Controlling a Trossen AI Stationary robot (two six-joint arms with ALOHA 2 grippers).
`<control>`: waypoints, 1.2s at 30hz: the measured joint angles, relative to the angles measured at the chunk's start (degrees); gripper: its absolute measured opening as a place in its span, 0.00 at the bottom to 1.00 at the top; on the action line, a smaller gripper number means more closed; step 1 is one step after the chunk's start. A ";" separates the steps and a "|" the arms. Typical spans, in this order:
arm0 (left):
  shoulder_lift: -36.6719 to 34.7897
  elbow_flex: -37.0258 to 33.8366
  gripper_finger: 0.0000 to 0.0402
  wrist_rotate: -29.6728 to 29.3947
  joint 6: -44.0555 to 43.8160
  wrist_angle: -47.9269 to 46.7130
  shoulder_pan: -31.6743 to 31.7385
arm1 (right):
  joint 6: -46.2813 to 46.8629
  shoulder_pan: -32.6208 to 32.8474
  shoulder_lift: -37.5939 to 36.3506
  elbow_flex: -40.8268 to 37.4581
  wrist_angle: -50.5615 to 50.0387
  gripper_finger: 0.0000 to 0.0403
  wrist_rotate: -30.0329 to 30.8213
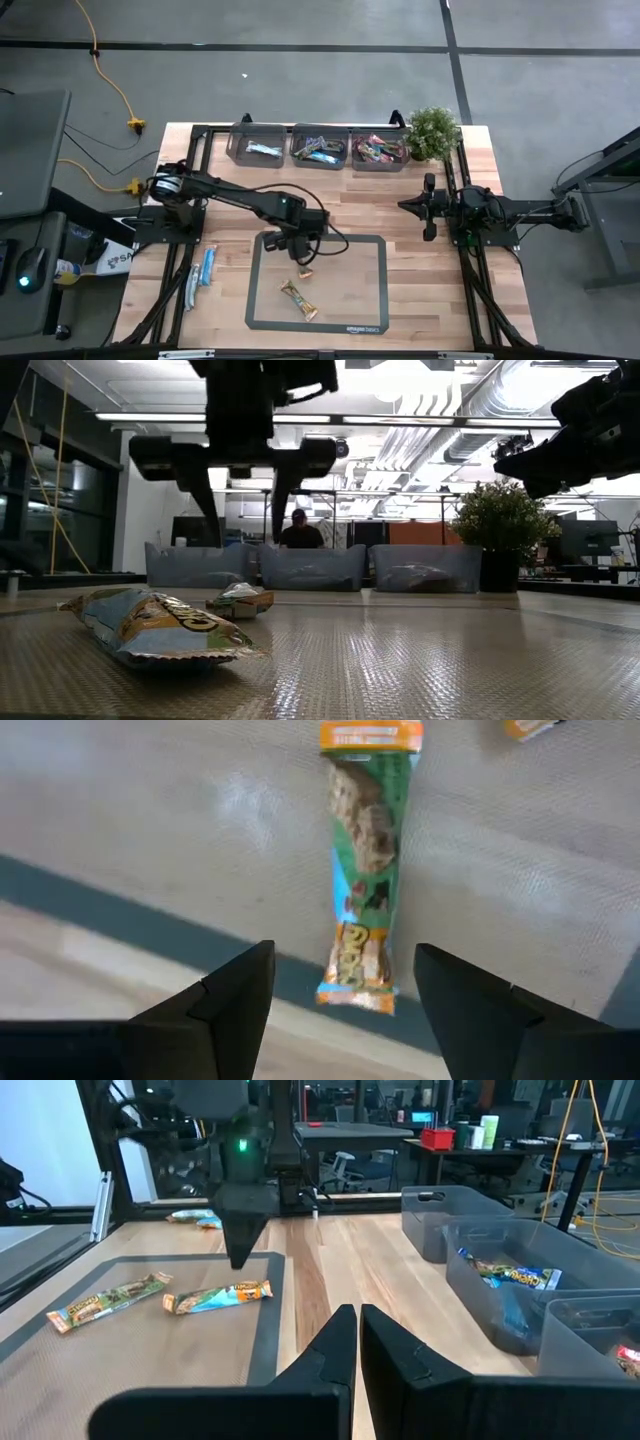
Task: Pick and place Granola Bars by type
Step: Put the orange granola bar into the left black bin
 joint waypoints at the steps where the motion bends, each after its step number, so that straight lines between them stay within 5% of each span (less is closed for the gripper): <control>1: 0.34 0.02 0.59 0.07 -0.01 -0.48 -0.10 | 0.00 0.01 0.03 0.00 -0.01 0.01 0.01; 36: 7.52 -0.82 0.59 0.76 -1.89 4.68 -0.35 | 0.00 0.02 0.34 0.00 0.10 0.01 -0.02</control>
